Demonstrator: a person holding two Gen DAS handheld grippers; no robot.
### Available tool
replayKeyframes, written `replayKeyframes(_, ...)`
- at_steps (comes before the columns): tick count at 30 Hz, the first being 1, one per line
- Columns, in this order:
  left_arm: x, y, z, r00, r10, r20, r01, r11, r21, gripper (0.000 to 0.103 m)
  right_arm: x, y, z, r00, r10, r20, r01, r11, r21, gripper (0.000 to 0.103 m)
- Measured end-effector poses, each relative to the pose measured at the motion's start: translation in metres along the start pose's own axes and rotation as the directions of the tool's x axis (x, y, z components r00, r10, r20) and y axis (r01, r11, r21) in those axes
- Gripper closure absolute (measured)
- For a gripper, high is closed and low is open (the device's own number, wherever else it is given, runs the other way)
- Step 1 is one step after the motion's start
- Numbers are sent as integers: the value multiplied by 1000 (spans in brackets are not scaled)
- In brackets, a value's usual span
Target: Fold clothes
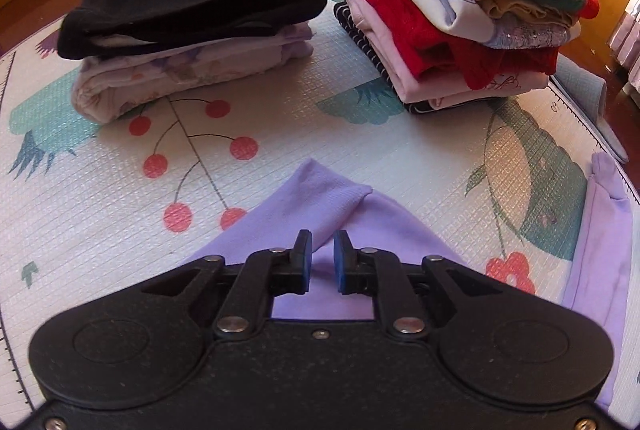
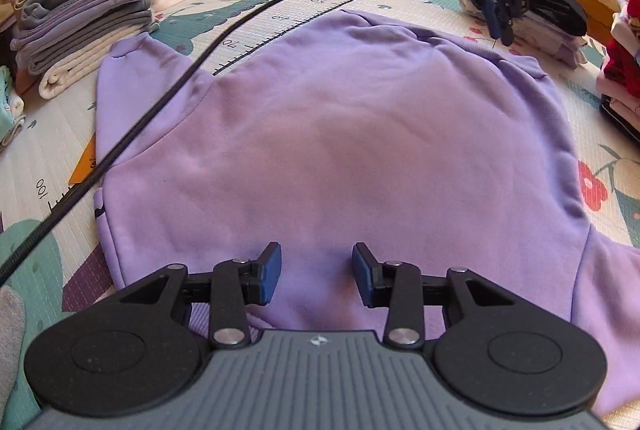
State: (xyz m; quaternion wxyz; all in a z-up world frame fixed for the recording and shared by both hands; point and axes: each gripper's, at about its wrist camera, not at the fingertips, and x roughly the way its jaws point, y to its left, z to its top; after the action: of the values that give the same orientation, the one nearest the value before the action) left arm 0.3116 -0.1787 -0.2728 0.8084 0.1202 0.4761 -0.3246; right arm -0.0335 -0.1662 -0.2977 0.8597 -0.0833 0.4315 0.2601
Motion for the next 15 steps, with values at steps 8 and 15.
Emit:
replayKeyframes(8, 39, -15, 23, 994, 97, -41, -98, 995, -14, 86, 0, 7, -10, 1000, 14, 24, -15, 1000, 4, 58)
replayKeyframes(15, 22, -4, 34, 998, 58, -14, -58, 997, -53, 87, 0, 11, -10, 1000, 11, 19, -11, 1000, -12, 57)
